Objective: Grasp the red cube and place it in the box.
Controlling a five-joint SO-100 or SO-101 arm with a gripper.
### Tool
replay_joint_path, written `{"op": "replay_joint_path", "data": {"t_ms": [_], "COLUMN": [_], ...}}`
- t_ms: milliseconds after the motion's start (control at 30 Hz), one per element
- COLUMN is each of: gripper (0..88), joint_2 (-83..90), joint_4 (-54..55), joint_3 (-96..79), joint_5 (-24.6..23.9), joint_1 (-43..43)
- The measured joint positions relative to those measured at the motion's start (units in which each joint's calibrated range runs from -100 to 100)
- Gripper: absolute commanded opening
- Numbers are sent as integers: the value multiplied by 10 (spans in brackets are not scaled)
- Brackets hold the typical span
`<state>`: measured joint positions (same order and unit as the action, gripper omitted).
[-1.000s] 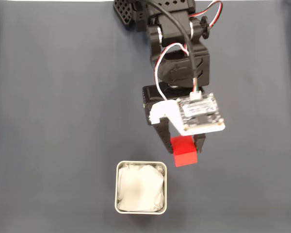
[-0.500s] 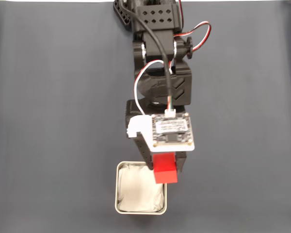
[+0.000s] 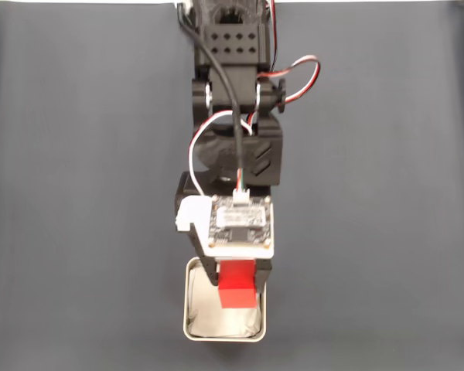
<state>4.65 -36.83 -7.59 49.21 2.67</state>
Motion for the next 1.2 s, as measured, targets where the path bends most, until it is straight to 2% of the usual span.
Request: {"op": "replay_joint_path", "data": {"t_ms": [1200], "gripper": [15], "joint_2": [-19], "joint_4": [23], "joint_3": [0], "joint_5": [6], "joint_1": [17]}}
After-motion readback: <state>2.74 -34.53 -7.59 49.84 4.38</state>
